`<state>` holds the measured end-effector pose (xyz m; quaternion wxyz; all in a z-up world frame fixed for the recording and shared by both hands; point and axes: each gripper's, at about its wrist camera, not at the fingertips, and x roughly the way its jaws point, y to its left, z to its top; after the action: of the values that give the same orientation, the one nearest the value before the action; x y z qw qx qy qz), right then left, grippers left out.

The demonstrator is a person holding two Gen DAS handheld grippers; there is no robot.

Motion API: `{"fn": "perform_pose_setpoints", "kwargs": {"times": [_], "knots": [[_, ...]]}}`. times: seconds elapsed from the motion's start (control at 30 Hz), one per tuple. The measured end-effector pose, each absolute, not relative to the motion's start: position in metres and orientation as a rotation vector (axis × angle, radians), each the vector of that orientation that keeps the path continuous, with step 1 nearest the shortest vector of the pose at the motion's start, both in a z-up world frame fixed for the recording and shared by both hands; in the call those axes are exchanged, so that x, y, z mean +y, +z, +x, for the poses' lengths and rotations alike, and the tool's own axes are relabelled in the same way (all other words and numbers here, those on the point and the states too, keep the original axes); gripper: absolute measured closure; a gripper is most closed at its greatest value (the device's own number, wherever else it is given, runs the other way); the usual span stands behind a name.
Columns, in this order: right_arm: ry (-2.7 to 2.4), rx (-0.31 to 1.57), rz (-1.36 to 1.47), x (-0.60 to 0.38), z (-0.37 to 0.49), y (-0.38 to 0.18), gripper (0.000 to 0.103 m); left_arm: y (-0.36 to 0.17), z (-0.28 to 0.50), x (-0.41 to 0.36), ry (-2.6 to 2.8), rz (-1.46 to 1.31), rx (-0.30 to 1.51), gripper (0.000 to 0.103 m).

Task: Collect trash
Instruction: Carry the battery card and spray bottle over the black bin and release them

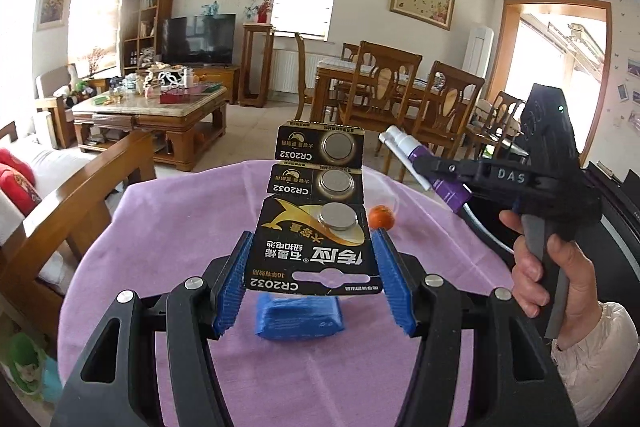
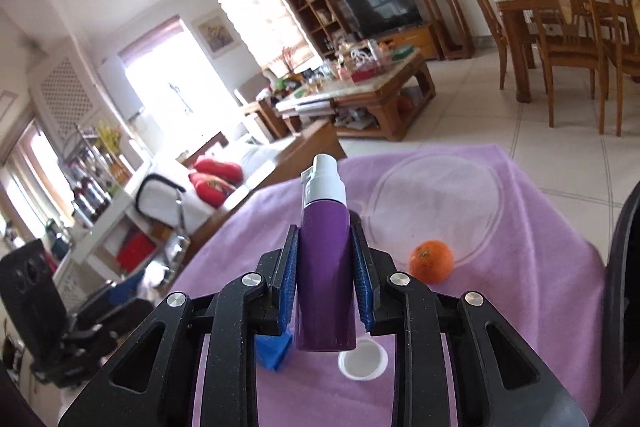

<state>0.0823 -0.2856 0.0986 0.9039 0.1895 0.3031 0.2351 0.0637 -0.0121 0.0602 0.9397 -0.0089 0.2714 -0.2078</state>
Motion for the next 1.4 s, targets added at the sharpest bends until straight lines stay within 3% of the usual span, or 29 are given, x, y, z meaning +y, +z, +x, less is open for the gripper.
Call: {"fn": "perform_pose_setpoints", "kwargs": {"times": [0.3,0.8,1.4], "knots": [[0.303,0.466,0.423,-0.419,0.023,0.143,0.078,0.063,0.074,-0.126,-0.643,0.013,0.524,0.044],[0.005,0.465,0.532,-0.635,-0.043,0.094,0.077,0.022,0.096,-0.318,-0.892,0.066,0.613,0.044],[-0.037,0.55,0.617,-0.638,0.008,0.028,0.077,-0.01,0.115,-0.349,-0.878,0.005,0.754,0.044]]}}
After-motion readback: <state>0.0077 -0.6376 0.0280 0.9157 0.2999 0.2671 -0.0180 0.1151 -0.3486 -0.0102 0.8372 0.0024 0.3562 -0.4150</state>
